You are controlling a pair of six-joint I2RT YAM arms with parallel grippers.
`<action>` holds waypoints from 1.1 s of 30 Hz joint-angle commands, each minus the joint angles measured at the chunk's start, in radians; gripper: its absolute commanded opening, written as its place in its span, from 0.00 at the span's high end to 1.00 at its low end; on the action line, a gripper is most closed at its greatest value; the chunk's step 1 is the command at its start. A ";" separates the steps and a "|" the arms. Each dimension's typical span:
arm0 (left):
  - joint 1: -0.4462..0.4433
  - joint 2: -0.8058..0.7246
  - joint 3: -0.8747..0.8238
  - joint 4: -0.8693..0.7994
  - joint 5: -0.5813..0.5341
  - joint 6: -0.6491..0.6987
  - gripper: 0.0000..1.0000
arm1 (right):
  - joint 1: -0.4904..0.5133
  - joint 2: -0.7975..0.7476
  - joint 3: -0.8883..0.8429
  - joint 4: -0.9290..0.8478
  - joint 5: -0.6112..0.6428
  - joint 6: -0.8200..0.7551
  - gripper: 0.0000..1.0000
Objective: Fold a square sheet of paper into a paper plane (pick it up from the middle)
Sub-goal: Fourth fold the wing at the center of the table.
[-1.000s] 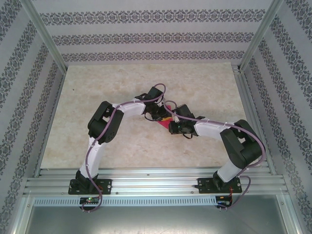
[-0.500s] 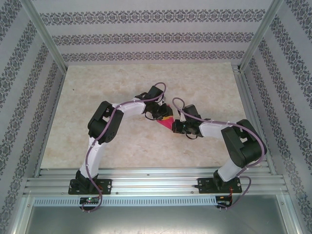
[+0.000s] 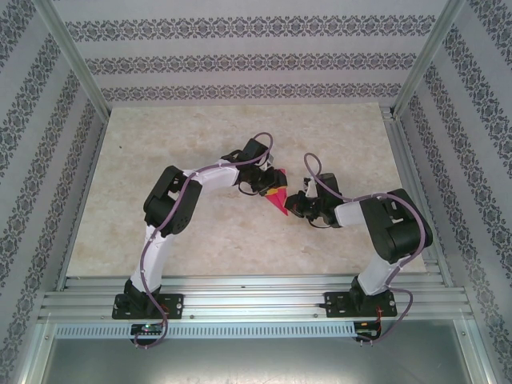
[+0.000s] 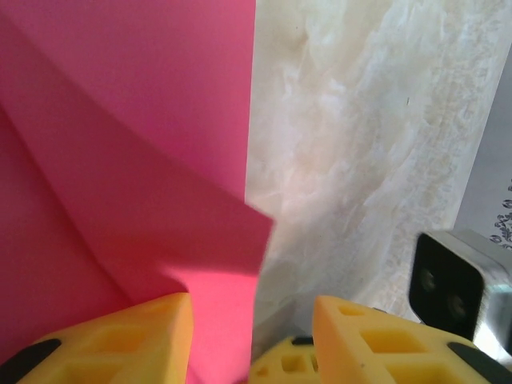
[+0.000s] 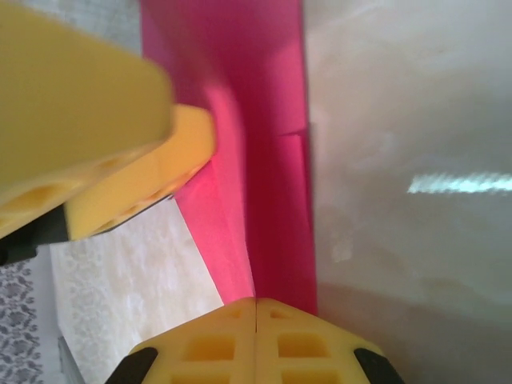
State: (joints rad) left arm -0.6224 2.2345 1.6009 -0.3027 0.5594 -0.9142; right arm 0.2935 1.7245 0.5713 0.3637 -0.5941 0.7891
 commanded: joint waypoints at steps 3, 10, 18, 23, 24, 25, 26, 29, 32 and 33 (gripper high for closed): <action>0.004 -0.043 0.027 0.007 0.017 0.018 0.53 | -0.016 0.052 -0.015 0.113 -0.022 0.079 1.00; -0.004 -0.032 0.037 0.022 0.055 0.033 0.54 | -0.025 0.071 -0.041 0.159 -0.007 0.111 1.00; -0.011 -0.010 0.060 0.002 0.059 0.028 0.61 | -0.028 0.084 -0.039 0.174 -0.022 0.123 1.00; -0.013 0.034 0.049 0.060 0.081 -0.016 0.65 | -0.028 0.075 -0.034 0.150 -0.018 0.114 0.99; -0.012 0.040 0.052 0.058 0.079 -0.015 0.65 | -0.028 0.074 -0.030 0.141 -0.018 0.112 0.99; -0.012 0.052 0.059 0.051 0.077 -0.010 0.65 | -0.028 0.073 -0.029 0.136 -0.014 0.111 0.99; -0.013 0.062 0.065 0.040 0.072 -0.005 0.65 | -0.028 0.069 -0.031 0.138 -0.013 0.110 0.99; -0.012 0.086 0.068 0.052 0.069 -0.008 0.65 | -0.027 0.064 -0.024 0.122 -0.010 0.108 0.99; -0.012 0.106 0.071 0.052 0.059 -0.003 0.66 | -0.028 0.062 -0.024 0.118 -0.007 0.111 0.98; -0.011 0.112 0.070 0.054 0.054 -0.003 0.66 | -0.029 0.063 -0.022 0.119 -0.009 0.112 0.98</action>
State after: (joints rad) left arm -0.6224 2.3131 1.6550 -0.2687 0.6247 -0.9134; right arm 0.2653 1.7771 0.5407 0.4953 -0.6525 0.9154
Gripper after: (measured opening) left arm 0.339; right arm 0.042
